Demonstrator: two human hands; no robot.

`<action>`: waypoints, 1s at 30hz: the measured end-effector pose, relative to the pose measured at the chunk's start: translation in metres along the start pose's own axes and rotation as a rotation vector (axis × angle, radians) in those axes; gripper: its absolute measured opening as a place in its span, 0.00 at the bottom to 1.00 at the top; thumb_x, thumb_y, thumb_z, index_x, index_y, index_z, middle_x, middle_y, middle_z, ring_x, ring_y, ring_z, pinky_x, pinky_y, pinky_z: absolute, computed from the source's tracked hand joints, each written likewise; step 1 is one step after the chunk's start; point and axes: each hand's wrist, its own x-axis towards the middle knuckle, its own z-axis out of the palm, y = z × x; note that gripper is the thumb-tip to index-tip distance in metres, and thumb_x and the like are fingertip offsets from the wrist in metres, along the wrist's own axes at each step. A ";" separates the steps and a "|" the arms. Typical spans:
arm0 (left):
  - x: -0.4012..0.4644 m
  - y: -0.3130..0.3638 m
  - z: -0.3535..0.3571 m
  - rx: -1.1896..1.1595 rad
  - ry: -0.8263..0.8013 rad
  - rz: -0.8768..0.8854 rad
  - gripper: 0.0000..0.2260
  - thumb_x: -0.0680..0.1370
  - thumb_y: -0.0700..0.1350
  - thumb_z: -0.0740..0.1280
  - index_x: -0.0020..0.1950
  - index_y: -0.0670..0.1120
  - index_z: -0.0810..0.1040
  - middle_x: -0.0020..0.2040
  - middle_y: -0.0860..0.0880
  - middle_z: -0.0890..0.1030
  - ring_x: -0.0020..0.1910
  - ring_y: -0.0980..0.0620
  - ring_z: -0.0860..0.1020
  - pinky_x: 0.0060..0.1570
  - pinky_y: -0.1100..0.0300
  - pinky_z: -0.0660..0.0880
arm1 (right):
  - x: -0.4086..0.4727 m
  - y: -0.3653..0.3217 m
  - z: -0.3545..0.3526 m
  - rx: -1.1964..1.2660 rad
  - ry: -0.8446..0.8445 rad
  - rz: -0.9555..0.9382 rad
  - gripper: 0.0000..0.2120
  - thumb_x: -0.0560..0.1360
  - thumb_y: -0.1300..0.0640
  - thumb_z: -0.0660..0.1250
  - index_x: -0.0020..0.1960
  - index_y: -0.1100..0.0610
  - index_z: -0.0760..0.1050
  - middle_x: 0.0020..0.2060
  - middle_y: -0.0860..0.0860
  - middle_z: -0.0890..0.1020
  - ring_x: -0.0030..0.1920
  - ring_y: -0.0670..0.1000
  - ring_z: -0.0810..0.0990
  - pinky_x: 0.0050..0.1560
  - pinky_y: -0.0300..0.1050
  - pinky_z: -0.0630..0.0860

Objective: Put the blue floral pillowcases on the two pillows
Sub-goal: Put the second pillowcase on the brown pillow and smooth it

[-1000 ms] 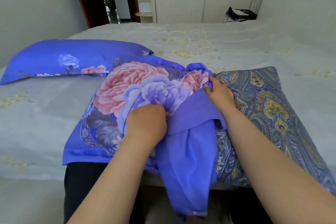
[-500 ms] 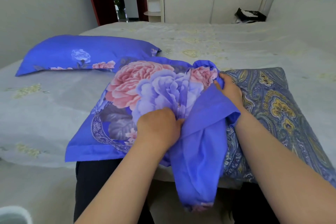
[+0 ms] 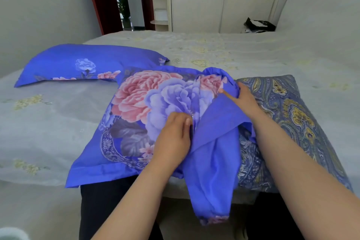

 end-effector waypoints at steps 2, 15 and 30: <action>0.000 -0.012 -0.007 0.323 0.207 0.077 0.16 0.78 0.53 0.57 0.58 0.45 0.74 0.60 0.44 0.73 0.55 0.46 0.70 0.53 0.50 0.70 | 0.002 -0.002 -0.001 -0.349 0.010 0.035 0.51 0.64 0.25 0.60 0.74 0.58 0.57 0.71 0.58 0.65 0.71 0.60 0.63 0.68 0.55 0.62; 0.048 -0.011 -0.040 0.404 0.311 -0.035 0.03 0.76 0.42 0.63 0.45 0.46 0.77 0.48 0.45 0.78 0.39 0.39 0.77 0.32 0.53 0.65 | -0.002 -0.043 -0.027 0.325 0.092 0.055 0.11 0.72 0.54 0.71 0.47 0.62 0.78 0.41 0.57 0.80 0.42 0.55 0.79 0.43 0.49 0.75; 0.184 -0.022 0.001 0.390 -0.348 -0.039 0.30 0.73 0.64 0.62 0.69 0.49 0.68 0.66 0.41 0.71 0.64 0.40 0.72 0.60 0.51 0.71 | 0.050 -0.027 0.018 1.012 0.229 0.397 0.08 0.74 0.65 0.63 0.53 0.60 0.74 0.39 0.53 0.79 0.35 0.51 0.76 0.28 0.36 0.76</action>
